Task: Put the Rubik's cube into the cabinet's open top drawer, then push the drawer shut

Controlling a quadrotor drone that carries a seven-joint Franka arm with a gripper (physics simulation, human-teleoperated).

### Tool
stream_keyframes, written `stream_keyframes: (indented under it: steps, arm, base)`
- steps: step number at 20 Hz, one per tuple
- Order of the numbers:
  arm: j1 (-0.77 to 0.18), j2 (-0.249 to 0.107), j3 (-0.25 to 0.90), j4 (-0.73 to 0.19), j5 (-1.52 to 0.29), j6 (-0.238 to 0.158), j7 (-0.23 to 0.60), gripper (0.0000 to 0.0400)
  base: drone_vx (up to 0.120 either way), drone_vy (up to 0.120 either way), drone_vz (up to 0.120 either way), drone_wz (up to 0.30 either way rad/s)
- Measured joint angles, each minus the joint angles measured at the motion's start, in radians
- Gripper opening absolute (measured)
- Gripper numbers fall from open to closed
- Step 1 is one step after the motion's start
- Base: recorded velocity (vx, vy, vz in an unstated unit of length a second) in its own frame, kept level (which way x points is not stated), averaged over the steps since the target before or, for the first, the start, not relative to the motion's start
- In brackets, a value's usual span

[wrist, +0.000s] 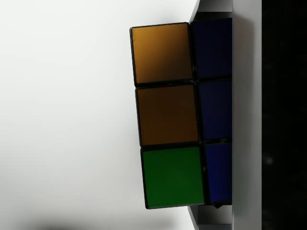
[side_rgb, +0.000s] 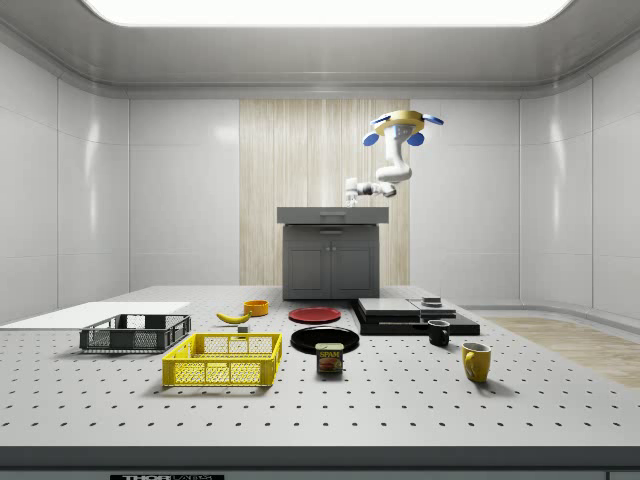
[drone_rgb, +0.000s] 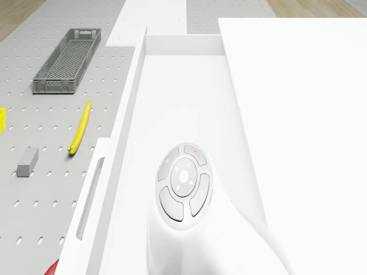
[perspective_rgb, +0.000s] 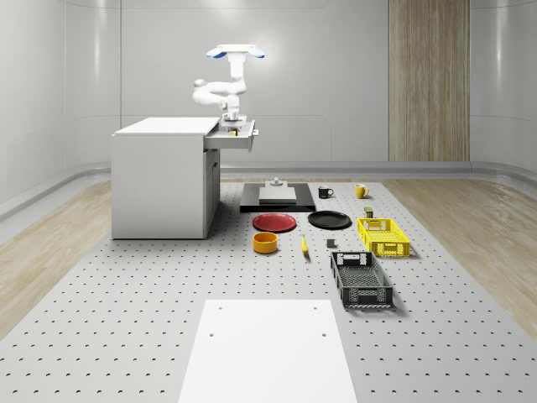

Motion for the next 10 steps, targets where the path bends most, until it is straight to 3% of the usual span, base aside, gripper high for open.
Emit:
stream_keyframes:
  steps: [7,10]
  arm:
    - [0.023,0.009,0.074,-0.026,0.062,-0.040,0.004,0.0399]
    - [0.032,0.012,0.112,-0.037,0.097,-0.057,0.003,0.0399]
  base:
    - [0.000,0.000,0.000,0.000]
    - [0.000,0.013,0.093,0.000]
